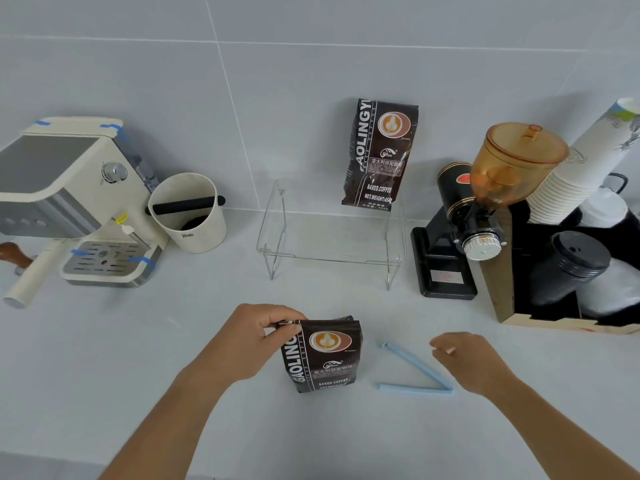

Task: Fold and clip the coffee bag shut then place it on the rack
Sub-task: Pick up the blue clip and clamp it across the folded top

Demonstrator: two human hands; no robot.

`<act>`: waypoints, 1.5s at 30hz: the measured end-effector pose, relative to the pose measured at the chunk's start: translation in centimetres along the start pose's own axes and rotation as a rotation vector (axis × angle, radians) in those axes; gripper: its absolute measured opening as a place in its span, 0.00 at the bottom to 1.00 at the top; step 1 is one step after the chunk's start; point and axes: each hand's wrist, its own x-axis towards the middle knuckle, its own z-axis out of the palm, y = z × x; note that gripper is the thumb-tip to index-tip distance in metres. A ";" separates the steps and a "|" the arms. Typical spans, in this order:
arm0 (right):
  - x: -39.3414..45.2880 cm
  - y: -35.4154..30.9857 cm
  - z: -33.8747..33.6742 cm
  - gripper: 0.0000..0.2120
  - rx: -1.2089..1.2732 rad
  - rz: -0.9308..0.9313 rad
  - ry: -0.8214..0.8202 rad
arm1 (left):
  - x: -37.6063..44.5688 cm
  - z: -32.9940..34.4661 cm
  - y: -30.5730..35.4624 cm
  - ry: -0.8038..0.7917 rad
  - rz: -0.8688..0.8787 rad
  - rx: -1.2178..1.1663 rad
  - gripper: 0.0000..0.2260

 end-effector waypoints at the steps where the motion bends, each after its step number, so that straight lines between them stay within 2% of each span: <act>1: -0.1 1.0 0.6 0.10 -0.001 0.052 -0.025 | 0.0 0.1 0.0 0.003 0.000 -0.005 0.16; 5: -0.9 2.6 2.2 0.03 -0.033 0.141 -0.090 | -0.1 0.2 0.0 -0.003 0.007 -0.011 0.14; 8: -0.8 3.1 3.2 0.09 -0.095 0.163 -0.086 | -0.1 0.1 -0.1 0.001 -0.001 -0.008 0.14; 12: -0.7 3.3 3.9 0.11 -0.122 0.192 -0.048 | -0.1 0.3 -0.3 0.013 0.013 -0.010 0.12; 19: -1.8 2.1 3.9 0.16 -0.162 0.142 -0.039 | -0.2 0.3 -0.3 0.024 0.039 0.021 0.18; 25: -1.8 1.5 2.2 0.13 0.068 0.096 -0.005 | -0.1 0.8 -1.0 0.094 0.102 0.006 0.13; 30: -2.1 -0.9 -1.5 0.08 0.331 0.044 0.122 | -0.4 0.9 -1.0 0.153 0.017 -0.109 0.19; 35: -2.5 -4.1 -5.2 0.06 0.542 0.002 0.201 | -0.5 0.9 -0.9 0.234 -0.113 -0.235 0.18; 41: -3.6 -8.0 -7.7 0.06 0.732 -0.042 0.197 | -0.4 0.9 -1.3 0.263 -0.140 -0.298 0.13; 45: -4.5 -10.9 -7.5 0.06 0.785 -0.135 0.116 | -0.6 1.1 -1.7 0.246 -0.156 -0.399 0.17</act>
